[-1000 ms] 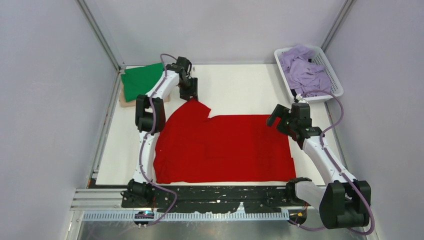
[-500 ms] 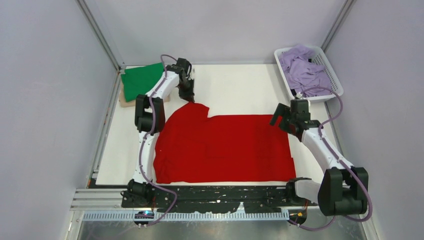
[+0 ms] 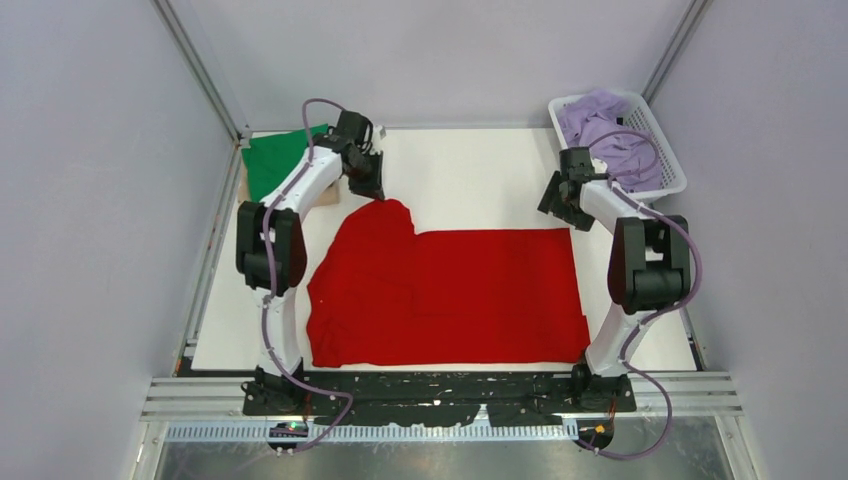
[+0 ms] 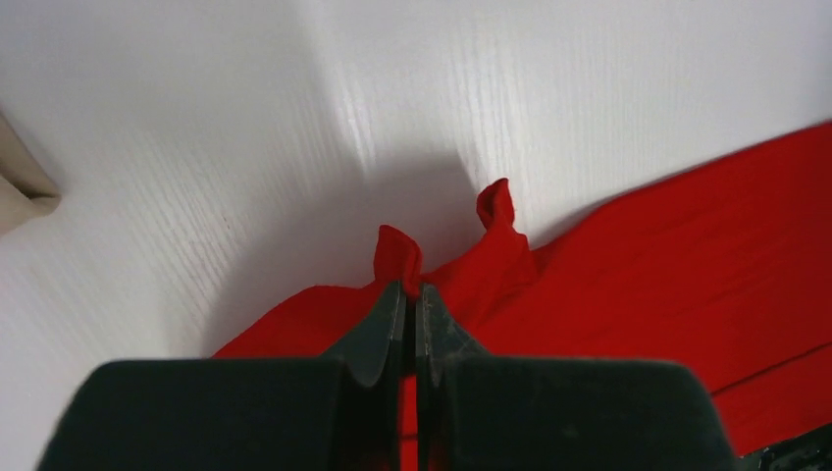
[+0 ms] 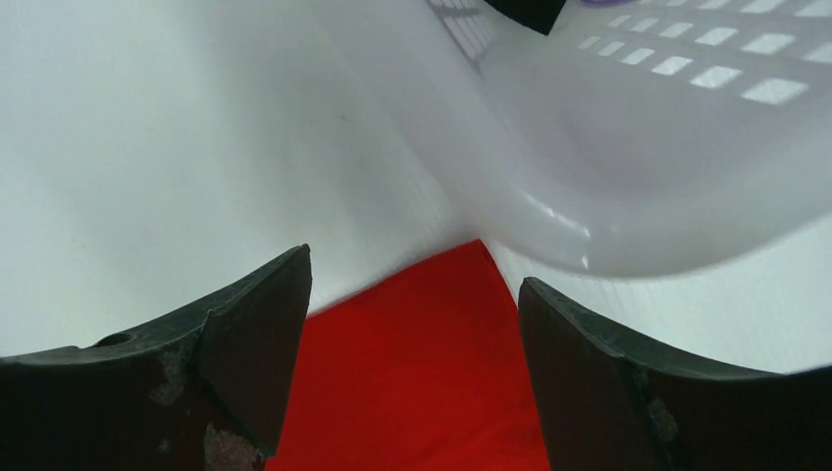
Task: Fold and stack the t-shirts
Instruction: Grab the side of the flattened tshirt furthest away from the robot with both arms, then fold the other side of the tshirt into a rectangle, then rotate the tshirt 80 degrees
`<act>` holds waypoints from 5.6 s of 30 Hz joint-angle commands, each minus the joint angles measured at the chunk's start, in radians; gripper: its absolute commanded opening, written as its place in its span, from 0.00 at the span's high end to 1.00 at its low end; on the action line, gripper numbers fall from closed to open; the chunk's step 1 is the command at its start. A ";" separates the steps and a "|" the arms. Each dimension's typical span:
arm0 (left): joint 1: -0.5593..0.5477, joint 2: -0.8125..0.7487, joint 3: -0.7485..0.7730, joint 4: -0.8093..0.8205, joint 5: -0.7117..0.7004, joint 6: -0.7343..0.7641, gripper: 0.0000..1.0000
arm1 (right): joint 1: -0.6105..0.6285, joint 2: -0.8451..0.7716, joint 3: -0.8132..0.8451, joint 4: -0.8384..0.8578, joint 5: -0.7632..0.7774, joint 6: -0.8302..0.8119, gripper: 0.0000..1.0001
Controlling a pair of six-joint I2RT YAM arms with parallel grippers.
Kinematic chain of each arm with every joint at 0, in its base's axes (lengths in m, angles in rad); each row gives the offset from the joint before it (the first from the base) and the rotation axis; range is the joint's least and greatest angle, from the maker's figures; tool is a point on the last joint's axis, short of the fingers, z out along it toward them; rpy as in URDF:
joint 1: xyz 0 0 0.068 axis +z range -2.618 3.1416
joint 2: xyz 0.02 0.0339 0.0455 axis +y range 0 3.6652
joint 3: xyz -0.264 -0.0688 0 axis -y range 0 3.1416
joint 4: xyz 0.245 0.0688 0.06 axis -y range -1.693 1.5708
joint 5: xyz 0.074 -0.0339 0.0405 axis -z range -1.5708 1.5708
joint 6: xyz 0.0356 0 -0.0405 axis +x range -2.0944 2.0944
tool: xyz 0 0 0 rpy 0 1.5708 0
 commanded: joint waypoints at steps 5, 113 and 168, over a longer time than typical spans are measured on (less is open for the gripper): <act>-0.016 -0.177 -0.172 0.119 0.012 0.042 1.00 | 0.018 0.153 0.152 -0.154 0.104 0.067 0.20; -0.660 -0.860 -1.164 0.279 -0.087 -0.398 0.00 | 0.133 -0.804 -0.547 -0.049 -0.183 -0.080 0.04; -0.108 -0.020 -0.262 0.405 -0.108 -1.018 0.01 | 0.178 -0.449 -0.617 0.200 -0.507 -0.064 0.05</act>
